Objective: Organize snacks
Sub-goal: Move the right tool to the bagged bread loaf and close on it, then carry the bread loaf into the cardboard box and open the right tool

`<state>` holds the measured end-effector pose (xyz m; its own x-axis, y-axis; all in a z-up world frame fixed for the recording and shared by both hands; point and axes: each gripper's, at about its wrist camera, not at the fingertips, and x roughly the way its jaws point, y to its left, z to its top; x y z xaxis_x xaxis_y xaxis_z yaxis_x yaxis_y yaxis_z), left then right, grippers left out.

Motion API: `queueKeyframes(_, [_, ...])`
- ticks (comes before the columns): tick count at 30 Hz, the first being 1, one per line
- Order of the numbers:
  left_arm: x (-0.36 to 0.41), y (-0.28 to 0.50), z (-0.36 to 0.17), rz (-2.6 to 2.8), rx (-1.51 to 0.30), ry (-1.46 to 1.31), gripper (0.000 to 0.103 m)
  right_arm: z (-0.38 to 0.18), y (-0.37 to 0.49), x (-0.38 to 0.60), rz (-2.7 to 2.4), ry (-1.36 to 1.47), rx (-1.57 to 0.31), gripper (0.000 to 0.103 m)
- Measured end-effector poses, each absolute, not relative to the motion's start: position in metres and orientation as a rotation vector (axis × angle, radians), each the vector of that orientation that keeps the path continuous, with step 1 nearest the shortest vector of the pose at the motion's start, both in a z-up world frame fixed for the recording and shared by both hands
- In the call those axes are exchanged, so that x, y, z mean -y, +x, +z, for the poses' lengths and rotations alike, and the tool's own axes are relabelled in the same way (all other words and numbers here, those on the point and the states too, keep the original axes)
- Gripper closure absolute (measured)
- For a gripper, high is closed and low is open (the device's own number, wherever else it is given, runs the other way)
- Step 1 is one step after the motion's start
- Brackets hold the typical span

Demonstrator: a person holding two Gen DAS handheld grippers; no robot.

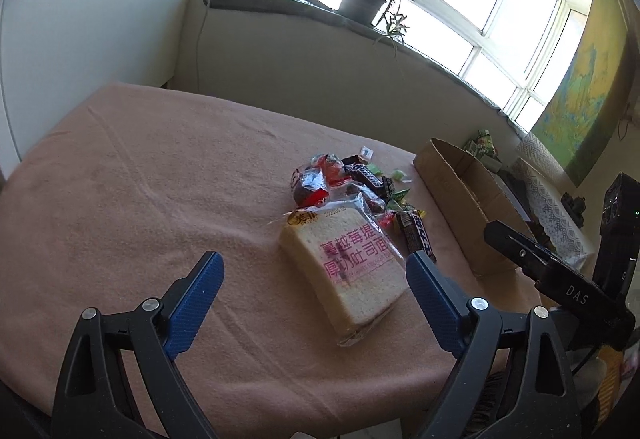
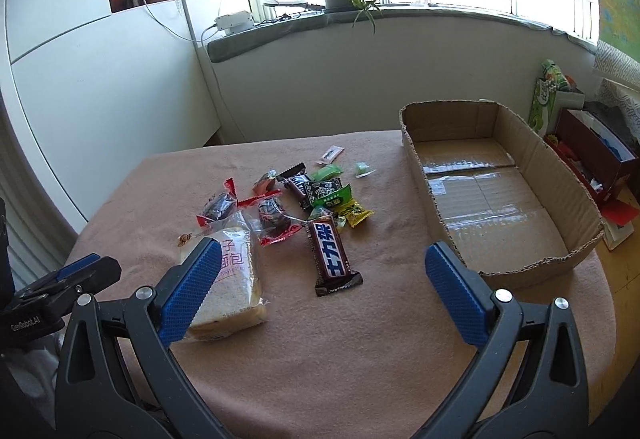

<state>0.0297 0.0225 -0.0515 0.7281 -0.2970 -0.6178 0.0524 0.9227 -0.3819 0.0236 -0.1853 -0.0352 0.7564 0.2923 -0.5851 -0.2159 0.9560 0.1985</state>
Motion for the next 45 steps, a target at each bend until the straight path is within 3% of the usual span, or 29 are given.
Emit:
queueKeyframes(5, [-0.024, 0.038, -0.07, -0.277, -0.811, -0.47, 0.024, -0.054, 0.046, 0.172, 0.458, 0.186, -0.786, 0.002])
queueKeyframes(7, [-0.022, 0.04, -0.076, -0.289, -0.836, -0.486, 0.032, -0.064, 0.056, 0.166, 0.534, 0.228, -0.852, 0.014])
queueKeyframes(13, [-0.013, 0.047, -0.086, -0.329, -0.892, -0.51, 0.042, -0.087, 0.076, 0.155, 0.638, 0.295, -0.976, 0.036])
queueKeyframes(26, [-0.005, 0.065, -0.107, -0.341, -0.953, -0.503, 0.046, -0.1, 0.099, 0.131, 0.665, 0.294, -1.064, 0.038])
queueKeyframes(35, [0.008, 0.066, -0.099, -0.342, -0.925, -0.415, 0.049, -0.103, 0.104, 0.111, 0.701, 0.283, -1.093, 0.049])
queueKeyframes(45, [0.015, 0.063, -0.091, -0.345, -0.898, -0.382, 0.049, -0.091, 0.097, 0.106, 0.704, 0.266, -1.075, 0.05])
